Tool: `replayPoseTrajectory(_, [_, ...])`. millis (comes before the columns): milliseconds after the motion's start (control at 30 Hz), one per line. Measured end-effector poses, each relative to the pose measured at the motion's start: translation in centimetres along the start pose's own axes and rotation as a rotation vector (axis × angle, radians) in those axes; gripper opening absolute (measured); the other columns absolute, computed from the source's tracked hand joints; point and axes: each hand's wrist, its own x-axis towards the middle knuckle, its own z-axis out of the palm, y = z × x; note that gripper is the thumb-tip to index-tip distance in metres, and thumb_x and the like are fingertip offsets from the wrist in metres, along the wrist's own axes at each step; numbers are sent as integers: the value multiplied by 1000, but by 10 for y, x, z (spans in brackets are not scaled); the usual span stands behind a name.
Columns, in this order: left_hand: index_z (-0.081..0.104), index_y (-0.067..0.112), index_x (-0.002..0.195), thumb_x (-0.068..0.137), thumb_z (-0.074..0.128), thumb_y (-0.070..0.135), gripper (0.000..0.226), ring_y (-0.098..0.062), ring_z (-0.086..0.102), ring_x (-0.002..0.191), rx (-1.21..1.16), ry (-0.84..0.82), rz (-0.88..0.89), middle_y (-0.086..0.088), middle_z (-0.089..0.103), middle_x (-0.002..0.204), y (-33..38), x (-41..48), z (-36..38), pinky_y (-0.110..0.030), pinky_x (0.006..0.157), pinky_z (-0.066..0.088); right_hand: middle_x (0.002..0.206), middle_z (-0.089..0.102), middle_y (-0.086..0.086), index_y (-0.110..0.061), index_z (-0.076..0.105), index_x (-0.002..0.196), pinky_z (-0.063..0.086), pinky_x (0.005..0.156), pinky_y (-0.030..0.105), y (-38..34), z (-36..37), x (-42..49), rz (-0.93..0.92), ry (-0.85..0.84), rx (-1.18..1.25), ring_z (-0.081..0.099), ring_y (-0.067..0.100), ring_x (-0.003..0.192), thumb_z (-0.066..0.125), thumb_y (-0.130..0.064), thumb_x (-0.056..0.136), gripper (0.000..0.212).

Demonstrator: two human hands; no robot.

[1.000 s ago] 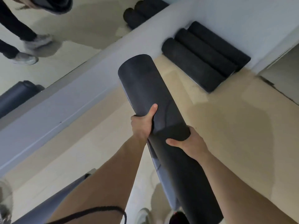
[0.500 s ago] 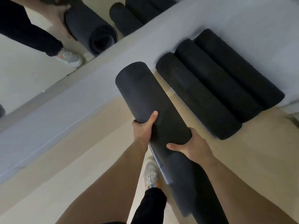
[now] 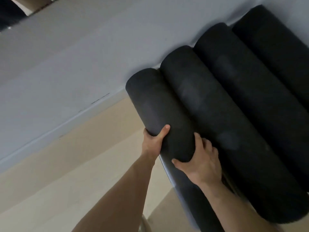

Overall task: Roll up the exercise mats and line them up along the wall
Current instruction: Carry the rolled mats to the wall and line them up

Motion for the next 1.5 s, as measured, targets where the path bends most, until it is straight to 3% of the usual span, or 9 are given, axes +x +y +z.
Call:
replayPoseTrajectory(67, [51,38,126,70,89,59,71,-17,63,112,-9,33,3,15,64,122,-4,5,8,-50,101,54,167,18,12,-23,-7,161,34,119,47,7,7,-5,-64,-2,-125,30,34,149,76,-80,64,140])
replayPoseTrajectory(167, [58,38,110,71,91,52,52,-14,67,109,-56,43,-5,15,69,116,-3,1,21,-50,99,56,160,35,18,-22,17,161,44,110,55,13,12,-6,-144,166,-146,44,41,138,89,-65,61,130])
replayPoseTrajectory(233, [58,38,111,74,89,50,50,-13,67,108,-46,27,-13,13,70,118,-3,2,26,-49,97,58,154,41,18,-28,32,157,49,104,56,12,11,2,-205,243,-171,47,41,134,92,-56,63,115])
replayPoseTrajectory(333, [52,33,126,77,85,57,64,-15,63,111,35,-22,-38,10,64,127,2,2,23,-47,90,58,156,38,20,-29,33,159,48,105,54,12,8,5,-244,191,-226,45,41,136,86,-55,71,106])
replayPoseTrajectory(433, [49,22,141,80,75,68,80,-25,61,119,317,23,14,4,62,134,14,-10,19,-44,100,53,165,26,17,-32,17,164,43,113,52,12,-4,-5,-261,116,-249,36,38,146,75,-56,85,101])
replayPoseTrajectory(533, [48,16,146,90,65,65,76,-30,57,130,577,29,158,-5,59,144,29,-47,10,-38,104,47,169,13,11,-35,3,164,35,118,49,9,-38,-23,-149,-2,-172,26,34,151,61,-57,96,93])
replayPoseTrajectory(733, [34,16,159,101,49,62,76,-30,47,142,977,-71,266,-7,47,157,42,-158,-44,-42,111,40,158,31,10,-26,15,164,47,104,46,-10,-104,-107,-153,22,-267,43,33,135,57,-47,100,79])
replayPoseTrajectory(1100, [37,16,157,100,56,51,70,-26,49,138,695,203,69,-7,49,153,-54,-387,-243,-40,109,43,149,41,8,-20,30,154,49,97,46,-114,-105,-335,-575,-66,-469,48,33,129,58,-41,98,66])
replayPoseTrajectory(1500, [36,16,158,101,57,51,70,-25,50,137,457,481,-105,-5,46,156,-328,-596,-540,-38,105,43,154,34,9,-19,30,154,44,100,43,-221,148,-660,-889,-238,-640,44,35,132,57,-41,97,67])
